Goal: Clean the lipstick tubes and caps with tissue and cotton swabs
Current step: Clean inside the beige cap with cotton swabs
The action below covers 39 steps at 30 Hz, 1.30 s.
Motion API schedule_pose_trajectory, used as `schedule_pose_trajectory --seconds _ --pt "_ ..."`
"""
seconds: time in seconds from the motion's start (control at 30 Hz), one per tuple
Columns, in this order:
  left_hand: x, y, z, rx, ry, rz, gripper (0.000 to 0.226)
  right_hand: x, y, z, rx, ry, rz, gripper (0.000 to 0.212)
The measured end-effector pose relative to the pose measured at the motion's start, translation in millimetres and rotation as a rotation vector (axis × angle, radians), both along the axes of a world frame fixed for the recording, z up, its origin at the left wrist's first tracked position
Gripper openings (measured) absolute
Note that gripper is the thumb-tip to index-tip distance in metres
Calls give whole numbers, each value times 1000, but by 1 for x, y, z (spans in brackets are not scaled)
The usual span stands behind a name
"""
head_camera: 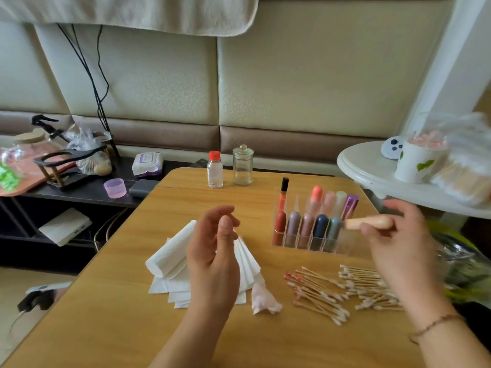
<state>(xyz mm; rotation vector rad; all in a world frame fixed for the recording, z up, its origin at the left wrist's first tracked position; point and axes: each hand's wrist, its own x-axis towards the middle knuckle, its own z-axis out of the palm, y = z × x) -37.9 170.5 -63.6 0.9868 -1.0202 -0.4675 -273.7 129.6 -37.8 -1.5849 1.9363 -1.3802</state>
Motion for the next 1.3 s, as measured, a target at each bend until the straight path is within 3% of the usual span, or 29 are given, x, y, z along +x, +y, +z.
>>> schedule_pose_trajectory --seconds 0.1,0.17,0.3,0.43,0.5,0.57,0.63,0.77,0.83,0.97,1.1,1.23,1.3 --pt "11 -4 6 42 51 140 8 4 -3 -4 25 80 -24 49" --pt "22 -5 11 103 0 215 16 6 -3 -4 54 159 -16 39" --pt "55 -9 21 362 -322 229 19 11 -7 -5 49 305 33 24" --pt "94 -5 20 658 -700 214 37 14 -5 -6 120 414 -16 44" --pt "106 -3 13 760 -802 208 49 21 7 -4 27 475 -63 50" --pt "111 -2 4 815 -837 180 57 41 27 -1 -82 528 69 46" --pt "111 -1 -4 827 -822 147 59 70 52 -5 -67 602 318 43" --pt "110 -1 -9 804 -793 150 56 101 68 -34 -177 864 534 25" --pt "111 -1 -9 797 -792 175 52 100 64 -30 -159 849 562 31" --pt "115 -1 -8 742 -666 164 40 89 45 -5 -169 738 381 27" --pt "118 -1 -7 701 -477 110 42 88 26 -2 -25 945 253 11" --pt "125 0 -4 684 -337 125 45 120 35 5 -164 916 382 19" --pt "128 0 -3 678 -281 123 45 147 33 6 -30 897 543 32"
